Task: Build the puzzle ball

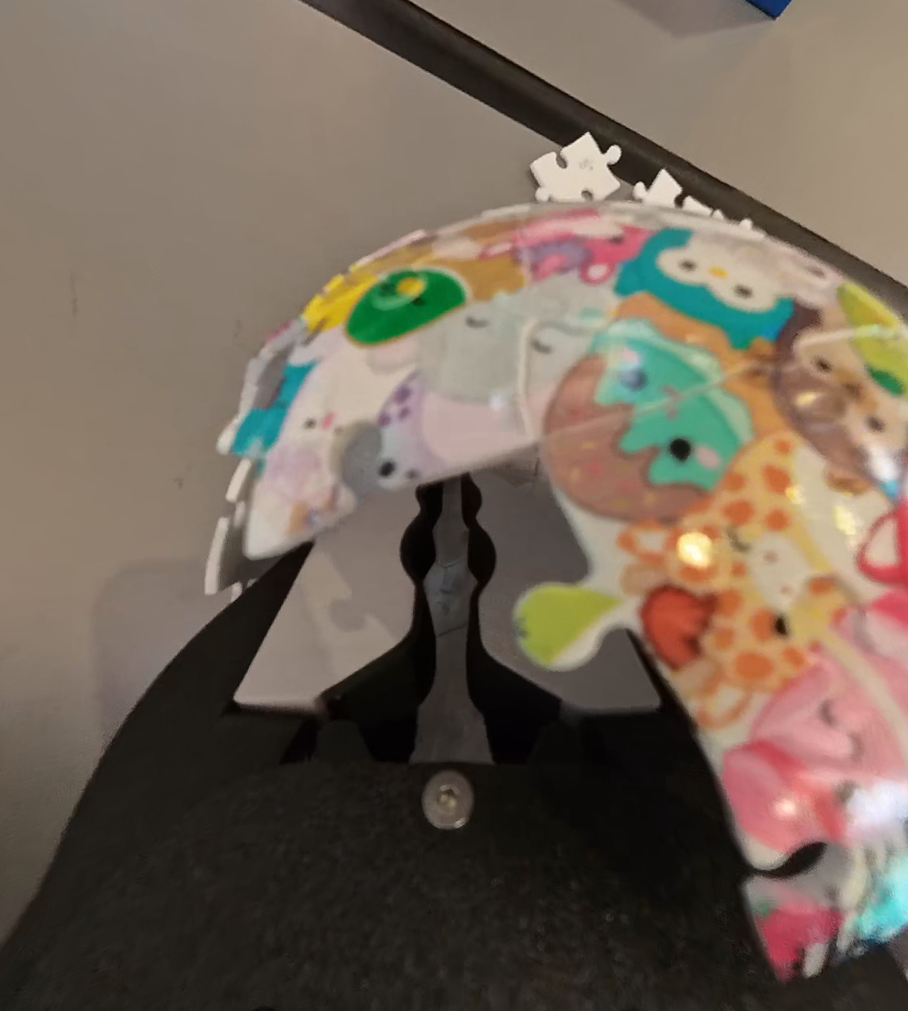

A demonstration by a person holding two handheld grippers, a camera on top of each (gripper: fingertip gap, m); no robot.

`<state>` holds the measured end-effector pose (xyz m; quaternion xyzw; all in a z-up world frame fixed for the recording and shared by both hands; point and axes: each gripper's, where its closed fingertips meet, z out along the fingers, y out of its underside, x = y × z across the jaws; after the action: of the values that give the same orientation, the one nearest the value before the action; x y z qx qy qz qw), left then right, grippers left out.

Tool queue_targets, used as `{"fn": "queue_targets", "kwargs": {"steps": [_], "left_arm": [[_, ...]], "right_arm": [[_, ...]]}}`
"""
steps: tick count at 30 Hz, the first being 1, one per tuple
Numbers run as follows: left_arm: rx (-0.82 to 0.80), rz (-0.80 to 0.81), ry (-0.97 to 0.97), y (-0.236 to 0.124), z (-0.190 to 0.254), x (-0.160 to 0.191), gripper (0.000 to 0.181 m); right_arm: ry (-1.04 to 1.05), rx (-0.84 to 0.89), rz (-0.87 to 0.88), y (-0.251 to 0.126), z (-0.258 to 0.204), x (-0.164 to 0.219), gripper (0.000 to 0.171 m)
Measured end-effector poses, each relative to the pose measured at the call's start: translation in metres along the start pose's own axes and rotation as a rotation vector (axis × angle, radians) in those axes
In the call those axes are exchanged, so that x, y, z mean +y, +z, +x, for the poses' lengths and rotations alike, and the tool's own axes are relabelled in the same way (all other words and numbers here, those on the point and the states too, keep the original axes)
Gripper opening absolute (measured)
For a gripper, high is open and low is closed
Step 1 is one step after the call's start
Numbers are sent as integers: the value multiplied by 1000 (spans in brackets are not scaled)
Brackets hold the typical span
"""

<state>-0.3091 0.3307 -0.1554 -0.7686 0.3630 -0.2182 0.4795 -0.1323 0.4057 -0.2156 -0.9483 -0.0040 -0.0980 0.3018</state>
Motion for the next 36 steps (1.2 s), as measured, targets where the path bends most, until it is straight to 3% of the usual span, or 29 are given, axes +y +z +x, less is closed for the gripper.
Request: {"fn": "queue_targets", "kwargs": {"steps": [5,9,26,27,28,33,34,36], "left_arm": [[-3,0,1,0,-1,0,47],[-2,0,1,0,-1,0,47],[-7,0,4,0,-2,0,47],[-7,0,3,0,-2,0,47],[-7,0,2,0,-2,0,47],[-7,-1,2,0,-2,0,47],[-7,-1,4,0,-2,0,47],[-8,-2,7,0,-2,0,47]], "right_arm": [[-24,21,24,-10,1,-3,0],[-59,59,3,-14,4,1,16],[-52,44,-61,-13,2,2,31],[-55,55,-67,-11,4,4,106],[-57,64,-69,-9,5,5,29],[-52,66,-68,-6,6,6,25],[-49,60,-72,-5,6,7,101],[-46,50,-78,-4,5,7,77]]}}
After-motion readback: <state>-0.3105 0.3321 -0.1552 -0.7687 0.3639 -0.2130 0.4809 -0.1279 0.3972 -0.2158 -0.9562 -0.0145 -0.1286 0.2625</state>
